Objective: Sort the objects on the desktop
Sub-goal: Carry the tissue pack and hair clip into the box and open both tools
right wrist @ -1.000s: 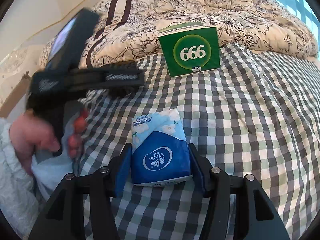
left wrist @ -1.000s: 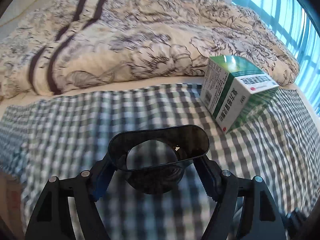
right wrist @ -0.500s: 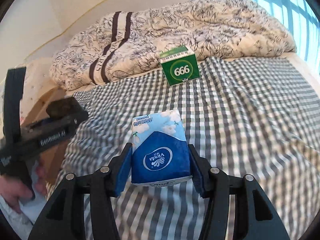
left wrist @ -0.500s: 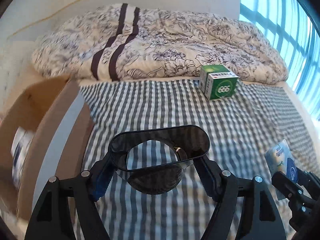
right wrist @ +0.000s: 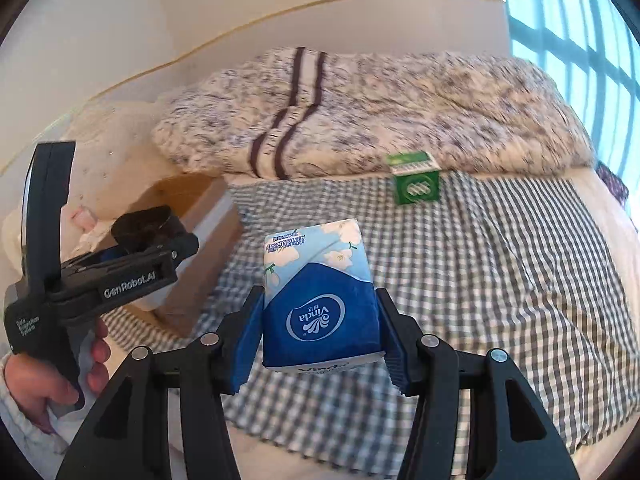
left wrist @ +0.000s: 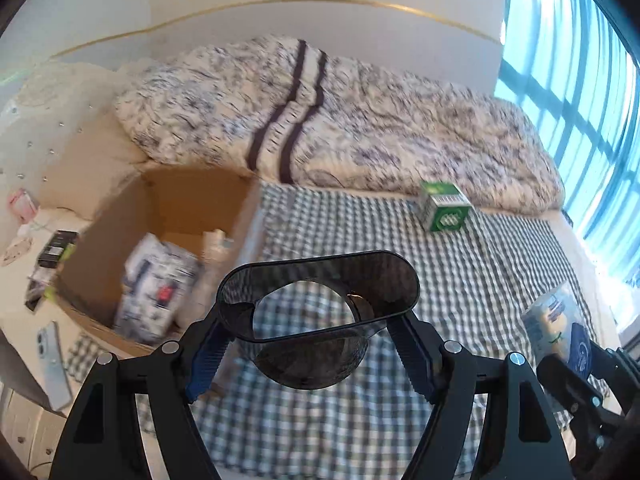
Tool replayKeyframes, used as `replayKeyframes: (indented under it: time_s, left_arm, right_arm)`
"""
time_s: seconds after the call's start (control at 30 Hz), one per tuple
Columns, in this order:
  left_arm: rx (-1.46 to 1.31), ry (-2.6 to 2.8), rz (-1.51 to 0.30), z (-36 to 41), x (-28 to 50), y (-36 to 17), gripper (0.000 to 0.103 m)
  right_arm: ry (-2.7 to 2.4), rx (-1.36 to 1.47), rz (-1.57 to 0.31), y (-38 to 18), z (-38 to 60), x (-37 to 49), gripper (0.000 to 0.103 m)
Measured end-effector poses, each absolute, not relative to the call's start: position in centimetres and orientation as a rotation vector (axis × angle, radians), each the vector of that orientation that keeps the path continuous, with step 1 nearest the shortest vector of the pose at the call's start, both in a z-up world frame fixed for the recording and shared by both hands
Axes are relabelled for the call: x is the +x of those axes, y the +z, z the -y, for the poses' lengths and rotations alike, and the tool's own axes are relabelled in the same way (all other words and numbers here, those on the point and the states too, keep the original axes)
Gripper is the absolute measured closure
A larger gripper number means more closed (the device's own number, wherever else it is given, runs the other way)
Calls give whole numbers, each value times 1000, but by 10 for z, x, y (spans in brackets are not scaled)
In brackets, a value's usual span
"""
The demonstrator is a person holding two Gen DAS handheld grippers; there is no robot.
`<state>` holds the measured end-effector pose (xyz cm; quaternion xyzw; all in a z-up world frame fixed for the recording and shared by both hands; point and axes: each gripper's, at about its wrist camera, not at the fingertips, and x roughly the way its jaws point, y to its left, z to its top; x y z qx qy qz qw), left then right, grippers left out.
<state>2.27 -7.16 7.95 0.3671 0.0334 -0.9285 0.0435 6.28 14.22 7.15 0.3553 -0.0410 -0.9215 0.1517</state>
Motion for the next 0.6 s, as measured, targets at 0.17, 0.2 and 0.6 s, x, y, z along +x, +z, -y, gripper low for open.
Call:
replayKeyframes:
  time_s: [0.17, 0.2, 0.6]
  left_arm:
    - [1072, -2796, -116, 125, 24, 96, 25]
    - [1068, -2783, -119, 135, 23, 97, 25]
    - [1084, -2616, -168, 243, -13, 66, 25]
  right_arm:
    - [-2582, 963, 73, 88, -88, 60, 50]
    - [-2559, 955, 64, 90, -74, 56, 50]
    - [-2343, 955, 13, 83, 68, -34, 50]
